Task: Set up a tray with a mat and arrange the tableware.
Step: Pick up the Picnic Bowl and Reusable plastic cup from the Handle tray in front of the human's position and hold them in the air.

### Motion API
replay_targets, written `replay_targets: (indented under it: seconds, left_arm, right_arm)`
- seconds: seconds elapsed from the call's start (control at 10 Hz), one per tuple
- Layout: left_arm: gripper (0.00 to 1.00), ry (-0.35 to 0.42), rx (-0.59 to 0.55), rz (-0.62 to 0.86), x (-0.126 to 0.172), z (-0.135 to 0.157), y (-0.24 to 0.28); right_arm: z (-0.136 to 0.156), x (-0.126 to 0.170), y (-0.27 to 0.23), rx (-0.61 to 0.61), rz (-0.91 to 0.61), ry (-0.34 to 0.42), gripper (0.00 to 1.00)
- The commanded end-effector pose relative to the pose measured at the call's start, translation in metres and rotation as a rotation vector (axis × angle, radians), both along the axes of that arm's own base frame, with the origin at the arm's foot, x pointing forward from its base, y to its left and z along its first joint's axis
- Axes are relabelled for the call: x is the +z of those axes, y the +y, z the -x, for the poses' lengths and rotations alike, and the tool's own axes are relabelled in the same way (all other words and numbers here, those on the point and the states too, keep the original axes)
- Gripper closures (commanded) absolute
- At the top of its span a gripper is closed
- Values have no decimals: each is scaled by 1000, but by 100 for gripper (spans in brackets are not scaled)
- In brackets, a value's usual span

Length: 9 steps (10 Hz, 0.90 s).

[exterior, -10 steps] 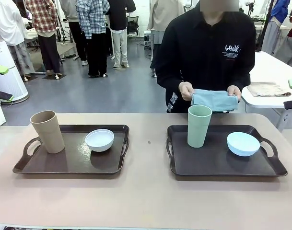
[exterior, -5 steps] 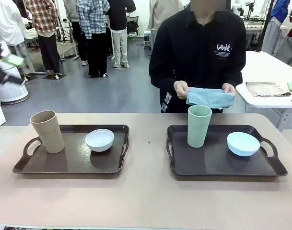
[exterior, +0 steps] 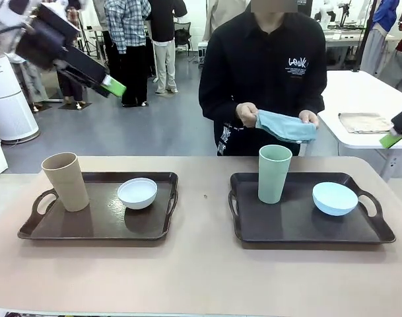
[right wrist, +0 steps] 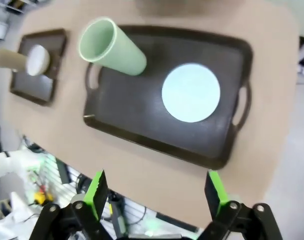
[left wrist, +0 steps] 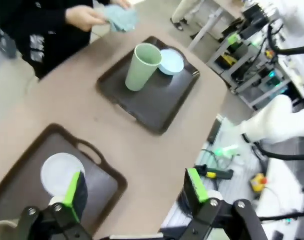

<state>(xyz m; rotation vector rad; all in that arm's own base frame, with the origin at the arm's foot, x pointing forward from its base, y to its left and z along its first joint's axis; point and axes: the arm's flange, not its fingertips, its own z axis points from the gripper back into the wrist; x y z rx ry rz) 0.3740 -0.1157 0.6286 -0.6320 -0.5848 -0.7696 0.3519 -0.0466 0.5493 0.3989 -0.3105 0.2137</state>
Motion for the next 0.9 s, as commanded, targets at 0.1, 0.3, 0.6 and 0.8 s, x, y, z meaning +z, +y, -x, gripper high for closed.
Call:
replay_targets:
  seconds: [0.1,0.3,0.6,0.8]
  left_arm:
    - [0,0,0,0,0,0,0]
    - [0,-419,127,-4,4,-36,-60]
    - [0,-733,-15,-177,-48,-90,-155]
    - [0,-657,-170,-335,-85,-92,-193]
  right_arm:
    - [0,0,0,0,0,0,0]
    - [-44,-14,34,-33,97,67,0]
    - [-74,-51,85,-10,228,141,0]
    - [-78,-62,84,-17,223,182,0]
